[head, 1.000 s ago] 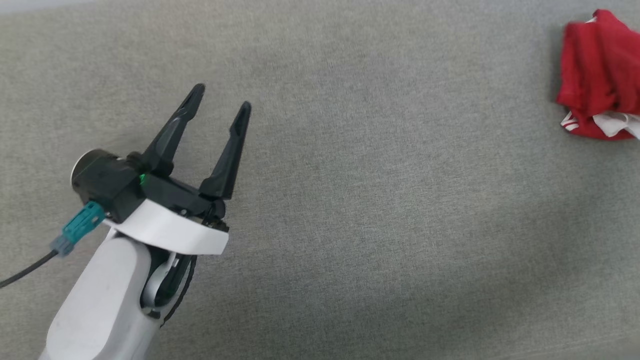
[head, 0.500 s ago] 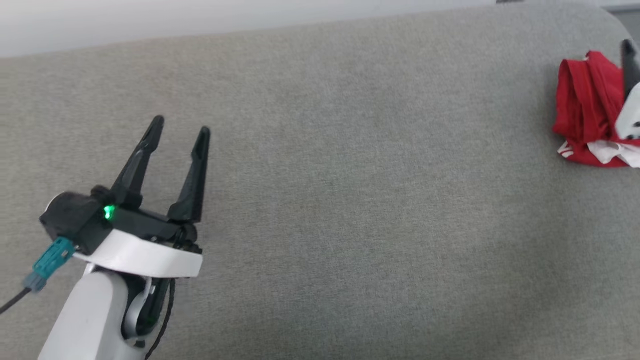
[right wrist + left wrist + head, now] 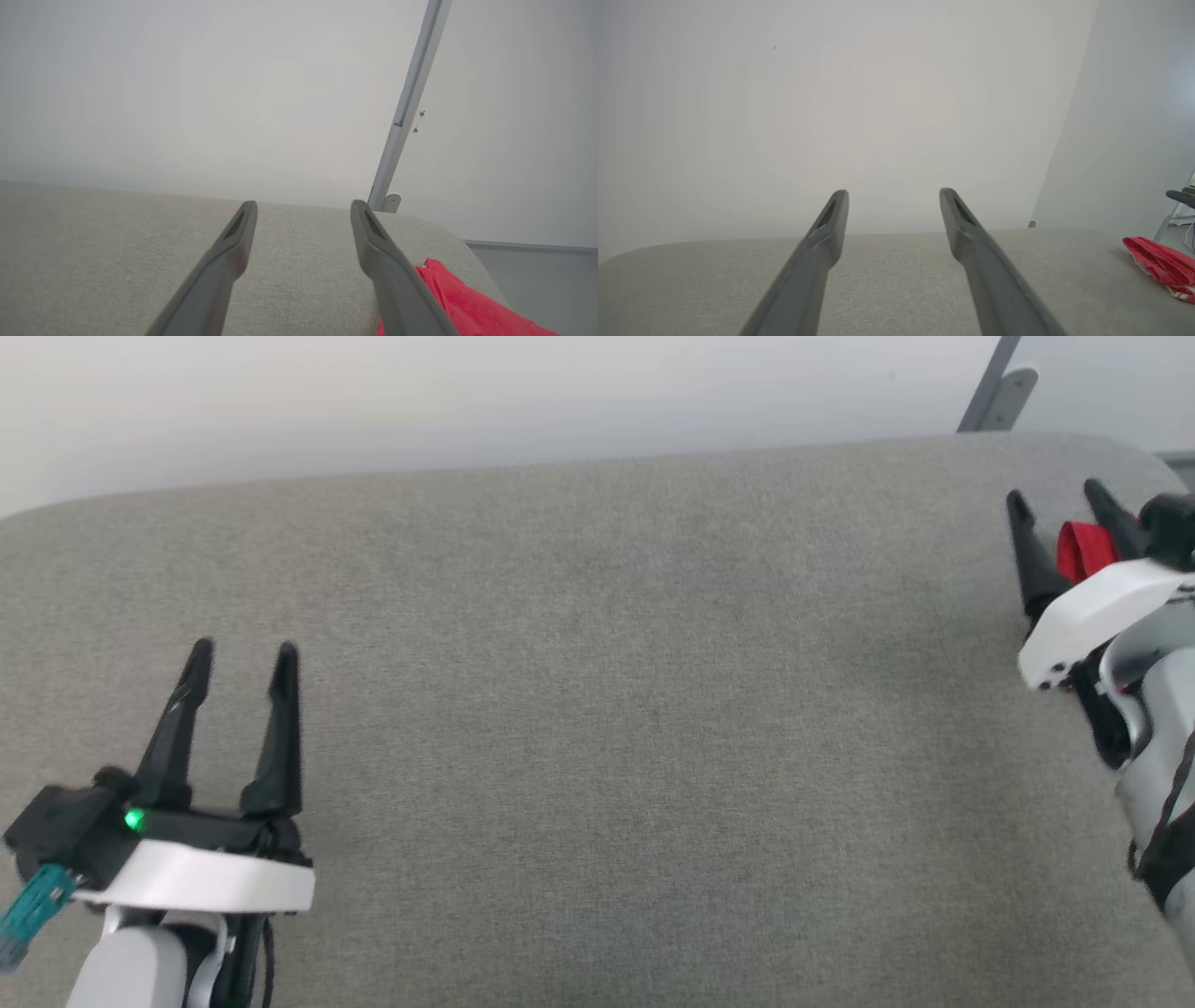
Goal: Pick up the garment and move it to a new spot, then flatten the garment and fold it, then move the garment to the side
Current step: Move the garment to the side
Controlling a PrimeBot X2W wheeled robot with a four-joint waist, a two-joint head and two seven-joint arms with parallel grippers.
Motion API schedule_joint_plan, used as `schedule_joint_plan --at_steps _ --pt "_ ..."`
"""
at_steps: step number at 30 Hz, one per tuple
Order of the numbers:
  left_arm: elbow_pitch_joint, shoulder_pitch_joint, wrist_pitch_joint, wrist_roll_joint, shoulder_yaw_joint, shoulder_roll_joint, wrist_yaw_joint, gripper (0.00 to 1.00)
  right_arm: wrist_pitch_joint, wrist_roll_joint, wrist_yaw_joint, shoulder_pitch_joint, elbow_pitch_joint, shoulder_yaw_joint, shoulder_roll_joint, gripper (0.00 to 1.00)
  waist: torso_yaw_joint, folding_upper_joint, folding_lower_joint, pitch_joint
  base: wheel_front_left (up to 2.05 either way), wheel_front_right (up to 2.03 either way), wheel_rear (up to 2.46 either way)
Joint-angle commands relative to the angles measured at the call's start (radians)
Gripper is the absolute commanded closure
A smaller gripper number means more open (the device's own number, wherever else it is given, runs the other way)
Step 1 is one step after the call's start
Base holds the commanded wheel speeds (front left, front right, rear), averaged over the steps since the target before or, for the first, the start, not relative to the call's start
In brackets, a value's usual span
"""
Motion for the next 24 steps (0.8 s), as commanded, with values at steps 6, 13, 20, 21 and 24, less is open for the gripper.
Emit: schedule_joint_plan --at_steps 6,13,20,21,24 --pt "-0.011 0.086 -0.005 0.032 0.063 -0.019 -0.003 0.00 -0.026 0.050 0.000 0.109 -0.093 0.048 0.015 0.00 0.023 0.0000 0.0000 -0.046 0.00 0.00 0.00" --pt "-0.025 0.186 -0.005 0.049 0.131 -0.037 -0.003 0.00 -0.045 0.097 0.000 0.245 -0.193 0.057 0.029 0.00 0.041 0.0000 0.0000 -0.087 0.00 0.00 0.00" --pt "-0.031 0.280 -0.005 0.053 0.177 -0.052 -0.003 0.00 -0.056 0.097 0.000 0.393 -0.290 0.024 0.048 0.00 0.052 0.0000 0.0000 -0.119 0.00 0.00 0.00" --pt "-0.031 0.292 -0.004 0.052 0.182 -0.054 -0.003 0.00 -0.057 0.098 0.000 0.415 -0.303 0.014 0.052 0.00 0.053 0.0000 0.0000 -0.124 0.00 0.00 0.00" --pt "-0.035 0.339 -0.005 0.055 0.204 -0.067 -0.003 0.00 -0.059 0.089 0.000 0.494 -0.357 -0.027 0.066 0.00 0.057 0.0000 0.0000 -0.143 0.00 0.00 0.00"
